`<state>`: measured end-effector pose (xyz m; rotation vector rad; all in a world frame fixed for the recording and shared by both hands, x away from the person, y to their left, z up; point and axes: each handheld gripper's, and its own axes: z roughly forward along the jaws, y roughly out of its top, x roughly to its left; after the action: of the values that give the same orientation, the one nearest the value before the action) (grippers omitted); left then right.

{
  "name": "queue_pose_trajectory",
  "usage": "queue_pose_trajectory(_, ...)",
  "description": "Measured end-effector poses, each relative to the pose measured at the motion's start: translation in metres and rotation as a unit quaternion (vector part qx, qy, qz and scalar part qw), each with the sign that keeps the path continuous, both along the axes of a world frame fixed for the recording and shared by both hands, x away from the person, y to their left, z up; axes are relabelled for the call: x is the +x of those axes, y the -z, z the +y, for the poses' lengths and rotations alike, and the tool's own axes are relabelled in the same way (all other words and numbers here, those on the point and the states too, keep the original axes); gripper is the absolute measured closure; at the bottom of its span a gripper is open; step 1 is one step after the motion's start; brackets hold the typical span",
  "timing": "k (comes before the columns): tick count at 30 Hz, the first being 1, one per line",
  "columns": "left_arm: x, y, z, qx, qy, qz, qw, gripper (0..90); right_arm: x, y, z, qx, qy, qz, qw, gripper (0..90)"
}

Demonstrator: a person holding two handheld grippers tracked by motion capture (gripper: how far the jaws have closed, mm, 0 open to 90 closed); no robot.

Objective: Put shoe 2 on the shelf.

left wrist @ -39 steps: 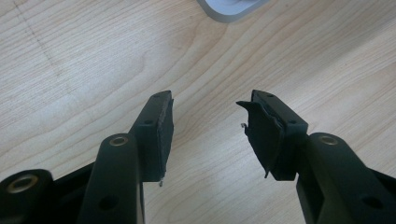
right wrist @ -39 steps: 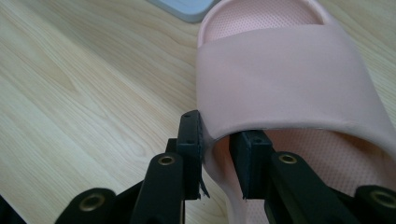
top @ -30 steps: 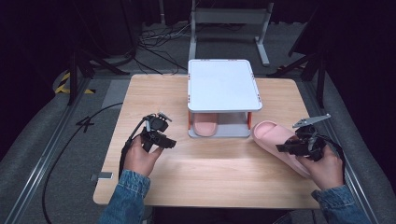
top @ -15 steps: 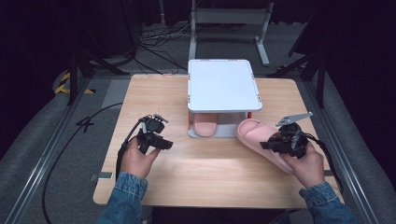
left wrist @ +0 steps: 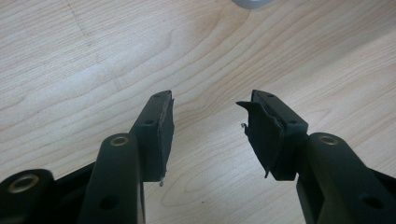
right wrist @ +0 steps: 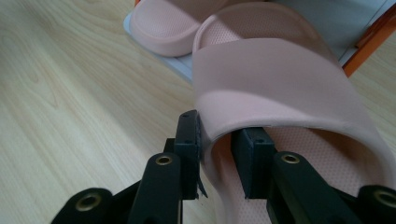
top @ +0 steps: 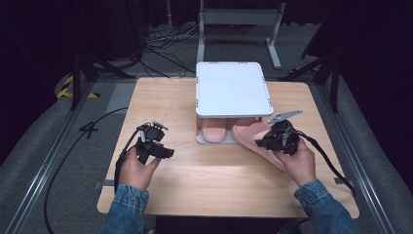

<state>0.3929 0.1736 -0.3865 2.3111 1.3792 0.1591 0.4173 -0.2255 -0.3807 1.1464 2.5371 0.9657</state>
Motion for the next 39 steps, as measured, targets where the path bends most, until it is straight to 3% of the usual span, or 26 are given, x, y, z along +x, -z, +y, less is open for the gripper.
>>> queue_pose_trajectory(6, 0.002, -0.002, -0.002, -0.002, 0.006, -0.002, 1.0, 51.0, 0.01, 0.004, 0.012, 0.009, 0.027, -0.006, 0.9996, 73.2)
queue_pose_trajectory(10, 0.004, -0.001, -0.003, 0.001, 0.01, -0.002, 0.9999, 51.1, 0.01, 0.007, 0.017, 0.01, 0.03, -0.009, 0.9995, 73.0)
queue_pose_trajectory(12, 0.005, -0.001, -0.006, 0.0, 0.013, 0.0, 0.9999, 51.1, 0.007, 0.011, 0.027, -0.019, 0.025, -0.019, 0.9993, 68.6)
queue_pose_trajectory(16, 0.007, -0.002, -0.008, 0.002, 0.017, -0.002, 0.9999, 51.0, 0.004, 0.019, 0.033, -0.038, 0.012, -0.012, 0.9991, 64.5)
queue_pose_trajectory(22, 0.011, -0.001, -0.014, 0.004, 0.025, -0.002, 0.9997, 51.0, 0.0, 0.016, 0.029, -0.03, 0.01, -0.014, 0.9994, 57.4)
queue_pose_trajectory(26, 0.014, -0.002, -0.018, 0.002, 0.031, 0.0, 0.9995, 51.0, -0.01, 0.004, 0.013, -0.016, 0.011, -0.018, 0.9996, 55.5)
queue_pose_trajectory(30, 0.017, -0.002, -0.022, -0.001, 0.036, 0.001, 0.9993, 50.9, -0.022, -0.005, -0.006, -0.069, 0.036, -0.037, 0.9963, 54.8)
queue_pose_trajectory(31, 0.018, -0.002, -0.023, -0.001, 0.036, 0.0, 0.9993, 50.9, -0.023, -0.004, -0.011, -0.069, 0.036, -0.037, 0.9963, 54.9)
queue_pose_trajectory(32, 0.019, -0.002, -0.024, 0.0, 0.038, 0.0, 0.9993, 50.9, -0.024, -0.004, -0.015, -0.068, 0.038, -0.031, 0.9965, 55.8)
queue_pose_trajectory(35, 0.021, -0.003, -0.026, 0.001, 0.042, -0.001, 0.9991, 50.9, -0.025, 0.003, -0.022, -0.103, 0.05, -0.016, 0.9933, 60.3)
queue_pose_trajectory(37, 0.023, -0.003, -0.027, -0.001, 0.043, 0.0, 0.9991, 50.8, -0.024, 0.01, -0.03, -0.112, 0.055, 0.009, 0.9922, 64.3)
queue_pose_trajectory(39, 0.024, -0.003, -0.027, -0.001, 0.043, -0.001, 0.9991, 50.8, -0.021, 0.019, -0.036, -0.133, 0.064, 0.037, 0.9884, 70.9)
